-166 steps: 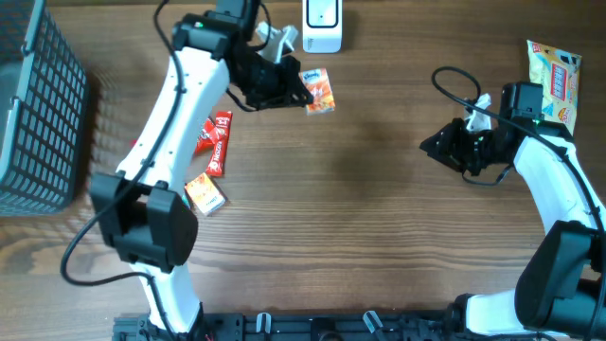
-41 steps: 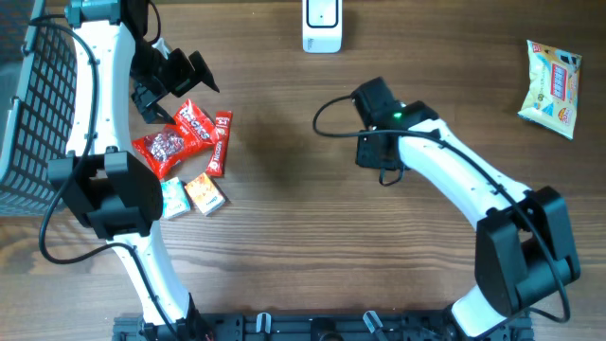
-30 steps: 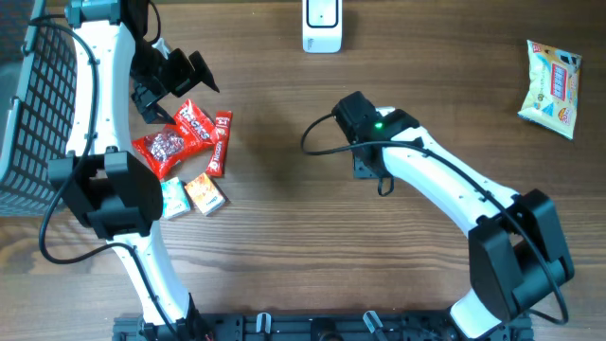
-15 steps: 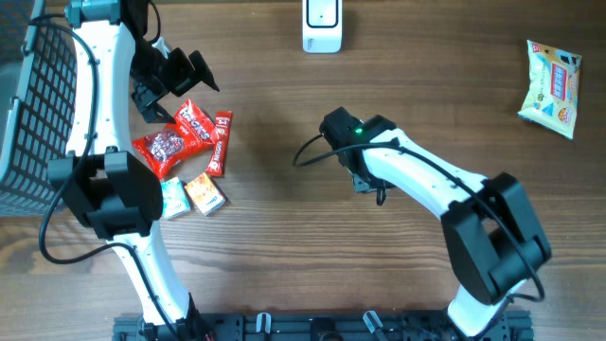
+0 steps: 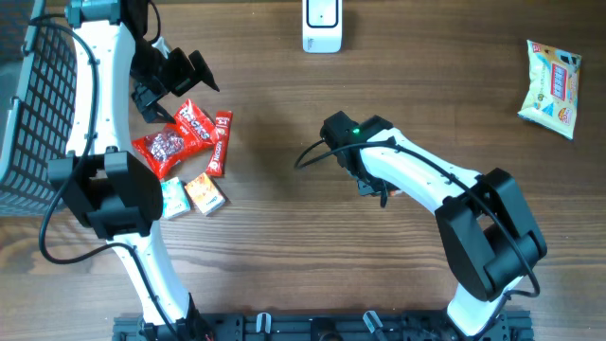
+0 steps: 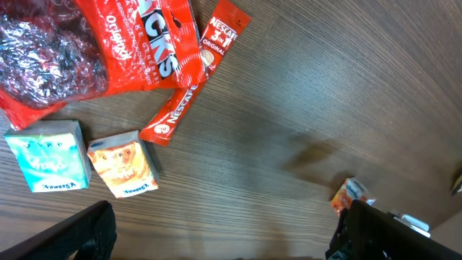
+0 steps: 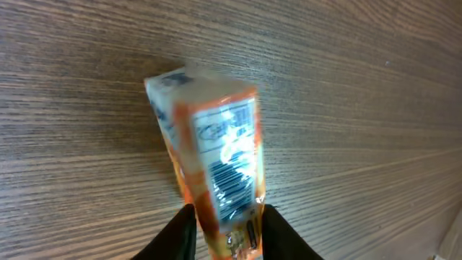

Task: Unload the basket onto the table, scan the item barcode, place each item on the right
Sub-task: 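Lift the Kleenex pack and rotate it with the right gripper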

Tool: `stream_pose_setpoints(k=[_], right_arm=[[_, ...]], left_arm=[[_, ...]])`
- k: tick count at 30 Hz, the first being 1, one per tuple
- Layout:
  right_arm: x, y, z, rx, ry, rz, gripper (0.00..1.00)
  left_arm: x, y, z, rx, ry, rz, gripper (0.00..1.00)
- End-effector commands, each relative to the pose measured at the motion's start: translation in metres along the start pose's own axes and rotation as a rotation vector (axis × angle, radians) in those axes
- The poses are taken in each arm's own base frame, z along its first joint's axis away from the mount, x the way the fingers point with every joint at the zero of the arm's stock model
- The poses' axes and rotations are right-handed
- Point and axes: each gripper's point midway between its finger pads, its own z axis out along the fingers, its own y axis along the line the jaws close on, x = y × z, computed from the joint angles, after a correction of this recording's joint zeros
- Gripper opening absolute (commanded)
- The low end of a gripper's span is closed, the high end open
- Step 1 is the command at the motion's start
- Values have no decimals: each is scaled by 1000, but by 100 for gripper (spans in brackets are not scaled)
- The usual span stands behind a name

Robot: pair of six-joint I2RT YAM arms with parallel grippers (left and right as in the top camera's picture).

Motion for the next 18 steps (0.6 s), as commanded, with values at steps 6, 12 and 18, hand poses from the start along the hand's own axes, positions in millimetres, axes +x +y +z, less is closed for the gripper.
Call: stream_pose_setpoints(k=[6,12,18], right_arm=[[-2,4,-10,-33,22,-1,56],[-38,-6,-59,-146,-38,79,100],[-50,-17,-73,-417,-3,45,100]], left_arm=[[0,-2,-5,-1,-22,16,100],[0,-2,-5,-1,-22,16,100],[1,0,-5,-11,-17,13,100]])
